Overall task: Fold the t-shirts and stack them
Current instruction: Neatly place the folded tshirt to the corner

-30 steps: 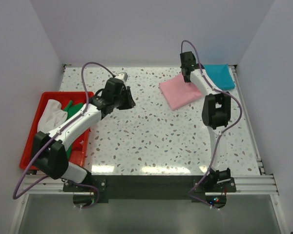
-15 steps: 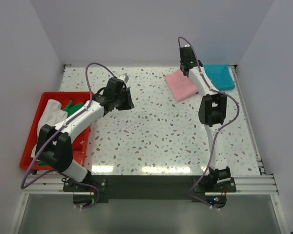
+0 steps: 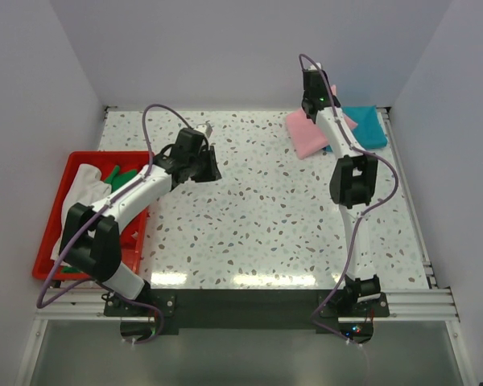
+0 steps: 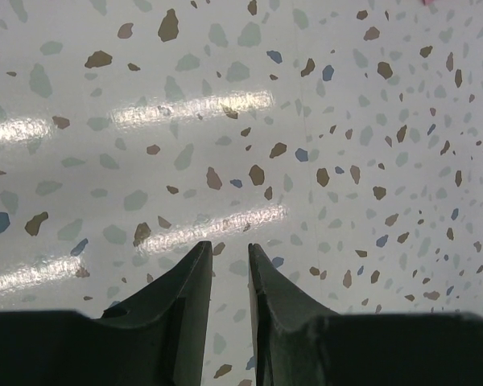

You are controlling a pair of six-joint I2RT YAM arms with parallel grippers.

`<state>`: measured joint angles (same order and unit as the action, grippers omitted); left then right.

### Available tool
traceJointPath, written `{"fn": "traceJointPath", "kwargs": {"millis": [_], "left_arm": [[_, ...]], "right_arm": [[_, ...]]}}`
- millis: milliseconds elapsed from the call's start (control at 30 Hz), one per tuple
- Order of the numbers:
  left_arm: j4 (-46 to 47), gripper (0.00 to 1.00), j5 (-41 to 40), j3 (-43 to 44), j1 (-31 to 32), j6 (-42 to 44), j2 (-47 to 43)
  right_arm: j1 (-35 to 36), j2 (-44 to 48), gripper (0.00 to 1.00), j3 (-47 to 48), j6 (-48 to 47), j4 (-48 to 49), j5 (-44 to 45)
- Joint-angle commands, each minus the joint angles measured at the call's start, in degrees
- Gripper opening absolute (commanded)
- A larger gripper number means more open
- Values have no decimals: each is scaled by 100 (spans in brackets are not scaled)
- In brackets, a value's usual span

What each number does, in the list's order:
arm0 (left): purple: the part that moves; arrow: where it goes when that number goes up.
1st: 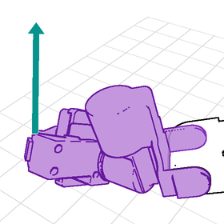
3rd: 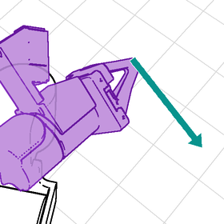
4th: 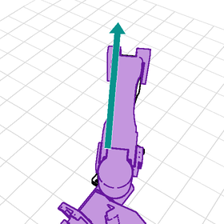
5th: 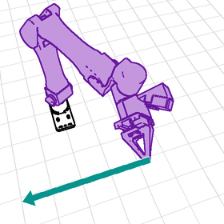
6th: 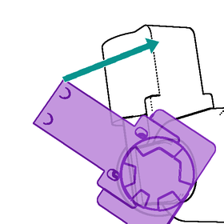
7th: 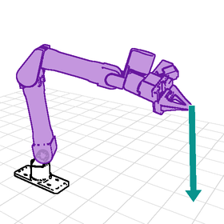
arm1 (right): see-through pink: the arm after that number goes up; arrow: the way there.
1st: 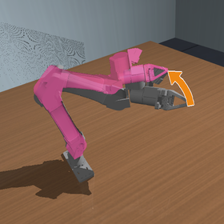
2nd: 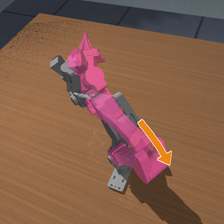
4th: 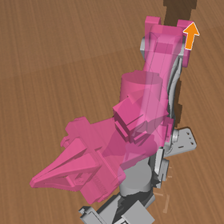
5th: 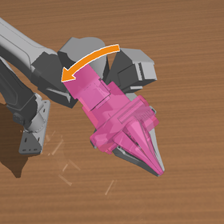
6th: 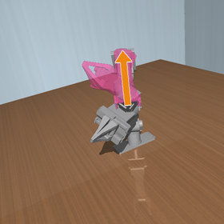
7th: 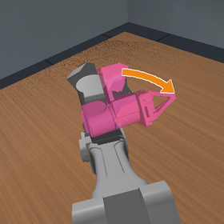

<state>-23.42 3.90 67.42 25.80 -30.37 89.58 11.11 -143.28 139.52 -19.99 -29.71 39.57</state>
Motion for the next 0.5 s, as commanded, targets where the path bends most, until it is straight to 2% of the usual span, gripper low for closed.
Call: {"fn": "traceJointPath", "kwargs": {"millis": [0, 467], "left_arm": [[109, 29, 128, 228, -58, 137, 24], [206, 29, 251, 96, -102, 189, 16]], "right_arm": [[-65, 547, 0, 295, -269, 370, 270], [-127, 1039, 0, 75, -480, 537, 411]]}}
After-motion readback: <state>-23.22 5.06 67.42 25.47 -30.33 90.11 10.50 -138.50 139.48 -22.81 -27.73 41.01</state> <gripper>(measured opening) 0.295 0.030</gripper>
